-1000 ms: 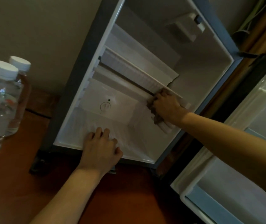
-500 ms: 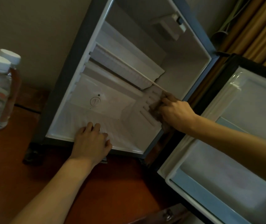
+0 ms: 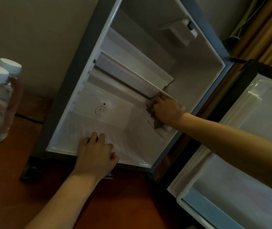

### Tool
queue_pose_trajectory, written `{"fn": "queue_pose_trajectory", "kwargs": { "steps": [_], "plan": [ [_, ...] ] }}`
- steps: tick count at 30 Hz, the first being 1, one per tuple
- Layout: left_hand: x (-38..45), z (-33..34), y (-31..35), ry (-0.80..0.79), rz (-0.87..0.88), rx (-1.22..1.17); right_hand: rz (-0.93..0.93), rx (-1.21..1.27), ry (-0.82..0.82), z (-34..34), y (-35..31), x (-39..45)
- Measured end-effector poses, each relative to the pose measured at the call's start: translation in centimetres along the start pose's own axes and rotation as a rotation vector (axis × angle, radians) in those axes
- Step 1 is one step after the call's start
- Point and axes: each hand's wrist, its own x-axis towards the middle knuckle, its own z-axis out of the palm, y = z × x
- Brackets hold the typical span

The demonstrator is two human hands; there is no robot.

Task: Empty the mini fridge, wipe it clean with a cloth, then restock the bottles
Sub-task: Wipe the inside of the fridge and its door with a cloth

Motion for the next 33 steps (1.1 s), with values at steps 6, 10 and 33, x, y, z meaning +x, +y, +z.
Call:
{"fn": "queue_pose_trajectory", "kwargs": {
  "steps": [6,10,33],
  "plan": [
    [0.2,0.6,-0.1,0.076,0.018,0.008,0.022,-0.07,-0.081,-0.2,-1.2,1.4],
    [0.2,0.6,0.0,0.064,0.025,0.029,0.039,0.152,-0.038,0.3,-0.3,-1.2],
    [0.3,-0.4,-0.1,-0.03,0.02,0.002,-0.008,-0.033,-0.189,-0.7,-1.4,2.6]
  ]
}}
